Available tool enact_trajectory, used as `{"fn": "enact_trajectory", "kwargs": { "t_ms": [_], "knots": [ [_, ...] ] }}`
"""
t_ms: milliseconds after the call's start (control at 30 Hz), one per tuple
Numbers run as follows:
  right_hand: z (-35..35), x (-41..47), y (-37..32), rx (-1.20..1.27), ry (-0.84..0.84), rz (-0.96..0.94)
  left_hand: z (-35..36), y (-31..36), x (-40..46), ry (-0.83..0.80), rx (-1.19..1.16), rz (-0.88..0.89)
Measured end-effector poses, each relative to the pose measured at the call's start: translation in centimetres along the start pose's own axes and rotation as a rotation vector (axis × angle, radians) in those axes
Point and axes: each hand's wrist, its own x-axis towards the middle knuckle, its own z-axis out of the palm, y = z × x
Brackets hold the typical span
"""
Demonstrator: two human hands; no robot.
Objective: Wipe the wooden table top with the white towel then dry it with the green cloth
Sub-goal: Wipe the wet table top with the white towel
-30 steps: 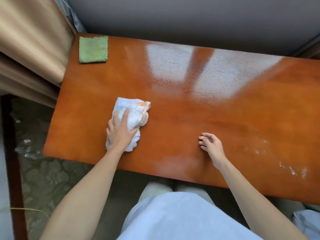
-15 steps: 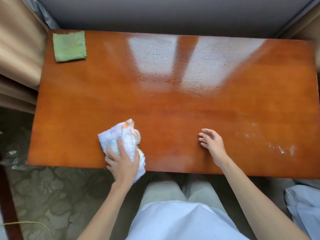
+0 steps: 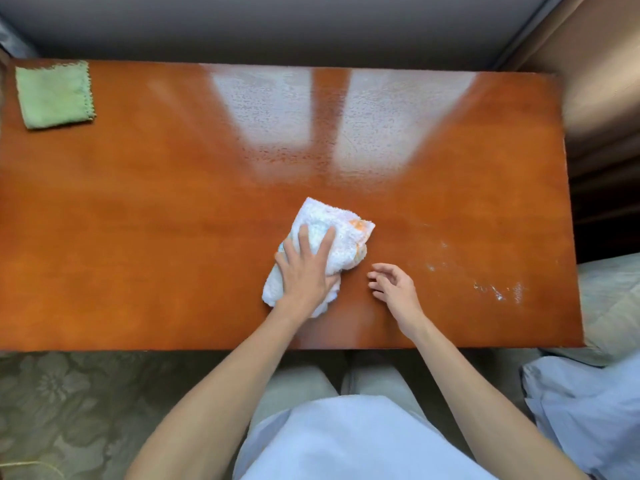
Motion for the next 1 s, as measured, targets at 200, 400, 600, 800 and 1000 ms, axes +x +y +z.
{"fn": "enact_trajectory", "kwargs": {
  "t_ms": [200, 400, 600, 800, 1000],
  "knots": [
    [-2.6, 0.7, -0.1, -0.009, 0.006, -0.009, -3.2, -5.0, 4.8, 0.084, -0.055, -0.033],
    [-4.2, 1.0, 0.1, -0.021, 0.009, -0.015, -4.1, -10.7, 4.0, 0.147, -0.193, -0.274],
    [-5.1, 1.4, 0.2, -0.017, 0.004, -0.006, -2.6, -10.4, 0.3, 0.169, -0.193, -0.424],
    [-5.6, 1.5, 0.1, -0.009, -0.014, -0.009, 0.1, -3.8, -3.3, 0.193, -0.234, -0.487],
    [-6.6, 1.8, -0.3, -0.005, 0.0, -0.01, 1.8, 6.7, -3.4, 0.082, -0.143, -0.358]
  ]
}}
